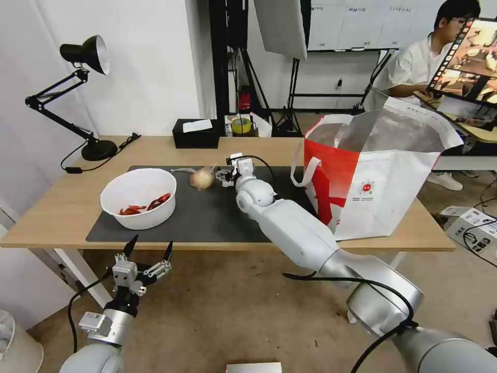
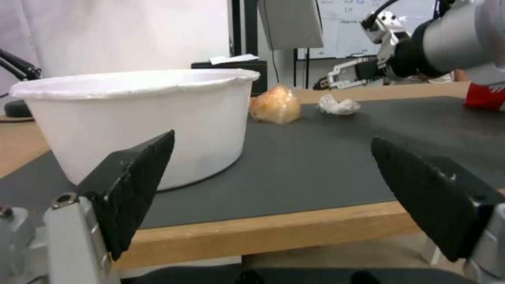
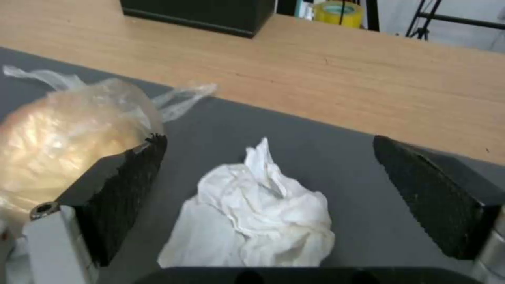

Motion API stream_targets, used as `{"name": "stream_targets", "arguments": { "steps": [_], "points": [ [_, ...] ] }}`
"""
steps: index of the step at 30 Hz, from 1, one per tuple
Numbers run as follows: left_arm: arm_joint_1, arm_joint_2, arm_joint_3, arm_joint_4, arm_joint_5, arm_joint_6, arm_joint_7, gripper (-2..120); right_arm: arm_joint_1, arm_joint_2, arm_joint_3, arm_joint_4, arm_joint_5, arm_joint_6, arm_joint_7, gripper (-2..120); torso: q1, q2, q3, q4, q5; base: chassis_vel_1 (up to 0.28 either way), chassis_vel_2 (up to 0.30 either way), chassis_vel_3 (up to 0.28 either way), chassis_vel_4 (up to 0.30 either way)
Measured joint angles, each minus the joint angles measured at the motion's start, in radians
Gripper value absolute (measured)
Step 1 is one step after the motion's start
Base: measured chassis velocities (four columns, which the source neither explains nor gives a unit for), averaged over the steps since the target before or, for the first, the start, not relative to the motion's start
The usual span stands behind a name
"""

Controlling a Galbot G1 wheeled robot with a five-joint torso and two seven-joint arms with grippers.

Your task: Pick up the trash from the table and place it into the takeout bag.

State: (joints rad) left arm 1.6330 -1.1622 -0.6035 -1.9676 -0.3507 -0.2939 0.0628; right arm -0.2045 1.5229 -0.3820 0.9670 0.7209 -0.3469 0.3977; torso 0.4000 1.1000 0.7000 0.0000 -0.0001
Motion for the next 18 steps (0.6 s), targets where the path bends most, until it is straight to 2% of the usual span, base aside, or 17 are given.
{"name": "stream_targets", "arguments": {
  "steps": [18],
  "points": [
    [0.014, -0.009, 0.012, 0.004, 0.007, -0.018, 0.003, 100, -0.024, -0.001, 0.008, -0.022, 0.003, -0.008, -0.008, 100, 0.000, 0.000, 0.000, 0.0000, 0.0001, 0.000, 0.000, 0.000, 0.000]
  ]
}}
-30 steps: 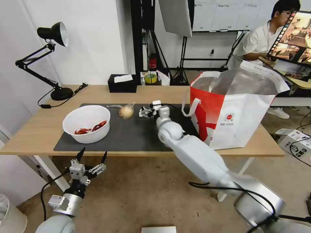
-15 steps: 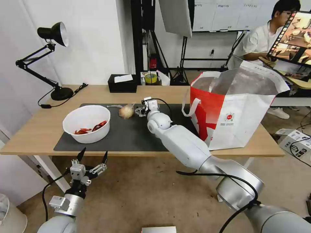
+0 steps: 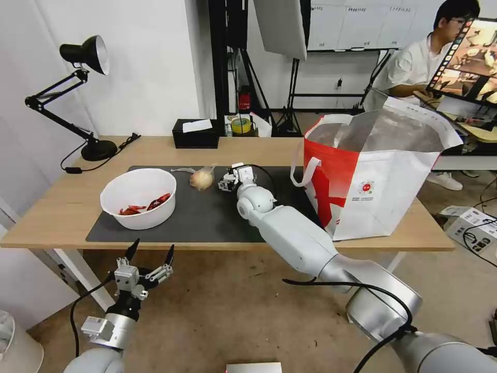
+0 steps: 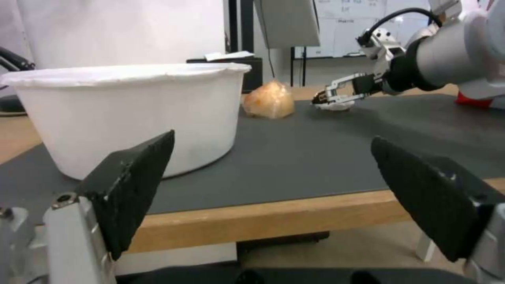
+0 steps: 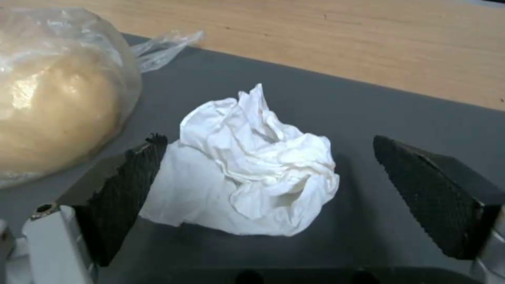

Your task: Pick up the trash from the table and place it into the takeout bag.

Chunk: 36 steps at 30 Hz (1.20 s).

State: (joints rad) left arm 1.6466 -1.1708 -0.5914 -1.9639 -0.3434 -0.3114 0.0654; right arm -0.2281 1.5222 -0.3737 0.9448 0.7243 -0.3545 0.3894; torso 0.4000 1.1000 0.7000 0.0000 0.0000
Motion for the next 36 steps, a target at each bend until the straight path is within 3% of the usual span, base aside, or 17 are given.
{"name": "stream_targets", "arguments": {
  "steps": [6, 8, 17, 26, 28, 30, 36],
  "points": [
    [0.002, 0.000, -0.002, 0.000, 0.000, -0.002, 0.000, 100, -0.001, 0.001, 0.001, -0.004, 0.001, 0.000, -0.010, 96, 0.000, 0.000, 0.000, 0.0000, 0.0000, 0.000, 0.000, 0.000, 0.000],
    [0.003, 0.001, -0.003, 0.000, 0.000, -0.002, 0.000, 100, -0.003, 0.001, 0.003, -0.008, 0.003, 0.000, -0.018, 81, 0.000, 0.000, 0.000, 0.0000, 0.0000, 0.000, 0.000, 0.000, 0.000],
    [0.006, -0.003, -0.002, -0.003, 0.003, -0.003, 0.000, 100, -0.020, -0.008, 0.010, -0.001, 0.023, -0.002, -0.021, 52, 0.000, 0.000, 0.000, 0.0001, 0.0001, 0.000, 0.000, 0.000, 0.000],
    [0.010, -0.004, -0.001, -0.007, 0.009, -0.003, 0.000, 100, -0.032, -0.039, 0.012, 0.036, 0.039, -0.004, -0.020, 14, 0.000, 0.000, 0.000, -0.0001, 0.0001, 0.000, 0.000, 0.000, 0.000],
    [0.010, -0.004, 0.000, -0.008, 0.009, -0.003, 0.000, 100, -0.034, -0.042, 0.012, 0.042, 0.041, -0.005, -0.020, 10, 0.000, 0.000, 0.000, -0.0001, 0.0001, 0.000, 0.000, 0.000, 0.000],
    [0.010, -0.005, 0.000, -0.009, 0.010, -0.003, 0.001, 100, -0.044, -0.064, 0.011, 0.084, 0.047, -0.005, -0.021, 0, 0.000, 0.000, 0.000, 0.0002, 0.0001, 0.000, 0.000, 0.000, 0.000],
    [0.010, -0.003, -0.002, -0.016, 0.011, -0.003, 0.000, 100, -0.088, -0.158, -0.007, 0.271, 0.035, 0.033, -0.018, 0, 0.000, 0.000, 0.000, 0.0001, 0.0002, 0.000, 0.000, 0.000, 0.000]
  ]
}}
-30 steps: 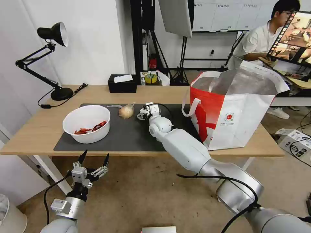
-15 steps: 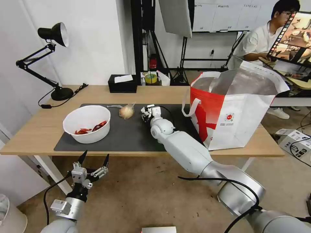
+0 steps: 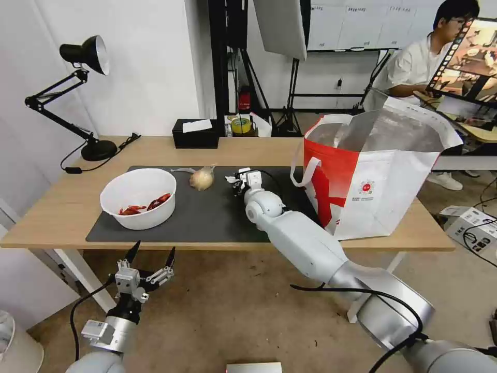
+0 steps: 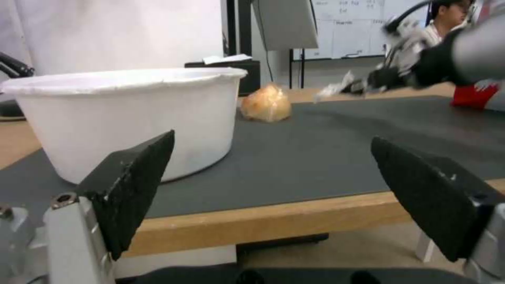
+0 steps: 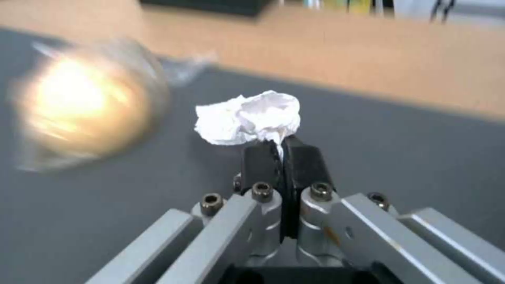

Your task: Pick up the trash from the table and place it into the takeout bag.

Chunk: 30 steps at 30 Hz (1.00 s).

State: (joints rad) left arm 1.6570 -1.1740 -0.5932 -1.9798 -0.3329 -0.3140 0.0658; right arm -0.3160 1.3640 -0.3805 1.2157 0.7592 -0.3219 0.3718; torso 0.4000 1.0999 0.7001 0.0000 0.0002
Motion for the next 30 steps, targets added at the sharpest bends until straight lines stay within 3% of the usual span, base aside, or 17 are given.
{"name": "stream_targets", "arguments": {
  "steps": [2, 8, 10, 15, 17, 25, 26, 27, 28, 30],
  "points": [
    [0.002, 0.001, -0.003, -0.004, 0.000, 0.000, 0.000, 100, -0.037, -0.070, -0.004, 0.131, -0.040, 0.033, 0.011, 0, 0.000, 0.000, 0.000, -0.0002, 0.0001, 0.000, 0.000, 0.000, 0.000],
    [0.003, 0.001, -0.002, -0.006, -0.002, 0.001, 0.000, 100, -0.100, -0.175, -0.004, 0.288, -0.147, 0.148, 0.006, 0, 0.000, 0.000, 0.000, -0.0003, 0.0000, 0.000, 0.000, 0.000, 0.000],
    [0.001, 0.000, 0.001, -0.006, -0.002, 0.004, 0.000, 100, -0.151, -0.234, 0.042, 0.377, -0.241, 0.259, -0.019, 0, 0.000, 0.000, 0.000, -0.0001, 0.0000, 0.000, 0.000, 0.000, 0.000],
    [-0.006, 0.001, 0.004, -0.006, 0.001, 0.006, 0.000, 100, -0.188, -0.287, 0.097, 0.467, -0.297, 0.329, -0.010, 0, 0.000, 0.000, 0.000, -0.0002, 0.0001, 0.000, 0.000, 0.000, 0.000],
    [-0.008, 0.001, 0.005, -0.006, 0.002, 0.008, 0.000, 100, -0.203, -0.312, 0.136, 0.524, -0.316, 0.346, 0.038, 0, 0.000, 0.000, 0.000, -0.0001, 0.0000, 0.000, 0.000, 0.000, 0.000],
    [-0.002, -0.005, 0.010, -0.005, 0.012, 0.010, -0.001, 100, -0.195, -0.346, 0.240, 0.629, -0.323, 0.291, 0.264, 0, 0.000, 0.000, 0.000, -0.0001, 0.0001, 0.000, 0.000, 0.000, 0.000],
    [-0.001, -0.006, 0.010, -0.005, 0.013, 0.010, -0.001, 100, -0.188, -0.350, 0.251, 0.642, -0.309, 0.256, 0.314, 0, 0.000, 0.000, 0.000, -0.0001, 0.0000, 0.000, 0.000, 0.000, 0.000],
    [0.003, -0.007, 0.011, -0.005, 0.015, 0.011, -0.002, 100, -0.172, -0.358, 0.264, 0.670, -0.252, 0.171, 0.429, 0, 0.000, 0.000, 0.000, -0.0001, -0.0001, 0.000, 0.000, 0.000, 0.000],
    [0.003, -0.007, 0.011, -0.005, 0.015, 0.011, -0.002, 100, -0.172, -0.358, 0.264, 0.670, -0.252, 0.171, 0.429, 0, 0.000, 0.000, 0.000, -0.0001, -0.0001, 0.000, 0.000, 0.000, 0.000],
    [0.007, -0.008, 0.013, -0.008, 0.015, 0.014, -0.004, 100, -0.155, -0.370, 0.274, 0.691, -0.169, 0.076, 0.562, 0, 0.000, 0.000, 0.000, 0.0000, -0.0001, 0.000, 0.000, 0.000, 0.000]
  ]
}}
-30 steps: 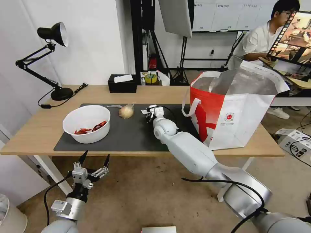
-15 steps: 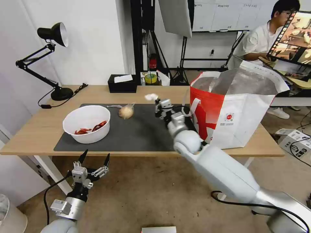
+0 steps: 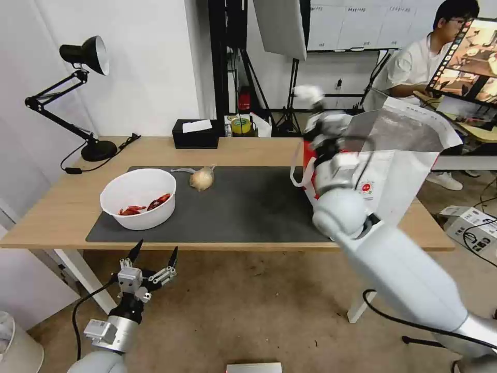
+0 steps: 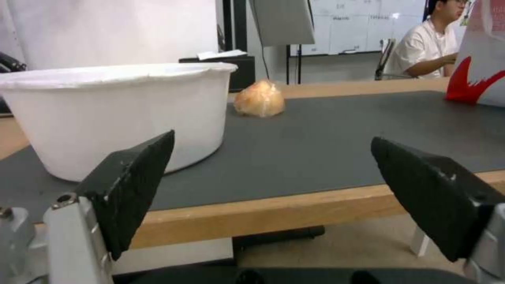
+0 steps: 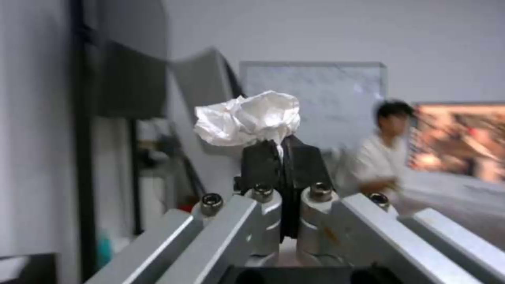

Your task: Pick up the trash from the table and place it into the takeout bag.

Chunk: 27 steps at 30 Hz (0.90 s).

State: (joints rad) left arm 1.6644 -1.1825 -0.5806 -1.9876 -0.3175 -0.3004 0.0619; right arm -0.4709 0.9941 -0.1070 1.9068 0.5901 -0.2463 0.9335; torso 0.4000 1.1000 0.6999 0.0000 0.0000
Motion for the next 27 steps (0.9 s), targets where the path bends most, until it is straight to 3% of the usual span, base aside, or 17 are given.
{"name": "stream_targets", "arguments": {
  "steps": [5, 14, 27],
  "points": [
    [0.002, -0.003, 0.008, -0.003, 0.001, 0.005, -0.001, 100, 0.006, -0.018, 0.021, 0.000, 0.097, -0.065, 0.094, 0, 0.000, 0.000, 0.000, -0.0001, 0.0000, 0.000, 0.000, 0.000, 0.000],
    [-0.001, -0.006, 0.025, -0.008, 0.000, 0.016, -0.001, 100, -0.012, -0.024, 0.047, -0.007, 0.134, -0.069, 0.091, 1, 0.000, 0.000, 0.000, 0.0000, 0.0001, 0.000, 0.000, 0.000, 0.000],
    [0.000, 0.007, 0.024, -0.015, -0.015, 0.019, -0.003, 100, -0.026, -0.035, 0.057, 0.007, 0.130, -0.070, 0.068, 49, 0.000, 0.000, 0.000, 0.0000, 0.0000, 0.000, 0.000, 0.000, 0.000]
  ]
}}
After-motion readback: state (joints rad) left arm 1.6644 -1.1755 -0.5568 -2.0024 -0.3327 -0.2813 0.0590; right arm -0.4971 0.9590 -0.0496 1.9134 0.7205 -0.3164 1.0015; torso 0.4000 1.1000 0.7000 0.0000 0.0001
